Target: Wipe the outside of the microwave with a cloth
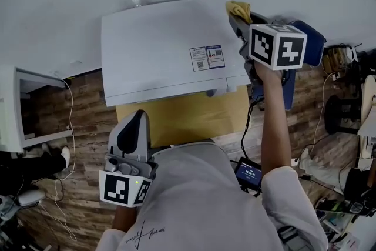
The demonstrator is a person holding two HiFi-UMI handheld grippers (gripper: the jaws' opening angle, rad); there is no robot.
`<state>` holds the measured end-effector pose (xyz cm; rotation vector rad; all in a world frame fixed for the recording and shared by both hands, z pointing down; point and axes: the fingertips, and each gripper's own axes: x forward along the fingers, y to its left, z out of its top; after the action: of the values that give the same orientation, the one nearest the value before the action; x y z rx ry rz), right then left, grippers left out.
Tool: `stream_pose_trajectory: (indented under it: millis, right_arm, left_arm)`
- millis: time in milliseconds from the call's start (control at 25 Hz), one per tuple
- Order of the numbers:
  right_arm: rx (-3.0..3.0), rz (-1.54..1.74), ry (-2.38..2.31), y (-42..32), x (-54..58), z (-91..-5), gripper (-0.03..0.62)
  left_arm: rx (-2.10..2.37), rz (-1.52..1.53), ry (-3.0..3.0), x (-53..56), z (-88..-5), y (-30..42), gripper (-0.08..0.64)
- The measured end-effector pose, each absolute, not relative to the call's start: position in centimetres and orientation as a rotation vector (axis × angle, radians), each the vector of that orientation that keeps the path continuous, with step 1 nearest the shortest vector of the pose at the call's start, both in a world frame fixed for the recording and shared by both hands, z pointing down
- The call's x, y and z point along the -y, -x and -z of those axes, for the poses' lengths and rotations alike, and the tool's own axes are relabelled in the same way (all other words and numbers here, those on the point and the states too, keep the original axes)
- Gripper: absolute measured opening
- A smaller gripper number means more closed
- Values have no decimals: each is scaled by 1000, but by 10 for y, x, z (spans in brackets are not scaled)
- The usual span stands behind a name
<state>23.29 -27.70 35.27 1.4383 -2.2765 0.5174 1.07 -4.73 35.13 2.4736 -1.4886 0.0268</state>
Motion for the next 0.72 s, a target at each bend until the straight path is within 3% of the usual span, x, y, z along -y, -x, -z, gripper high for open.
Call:
stream_pose_trajectory:
  millis: [720]
  right_arm:
    - [1904, -586, -1451, -274, 364, -418, 117]
  left_arm:
    - [1426, -75, -2459, 62, -365, 16, -5]
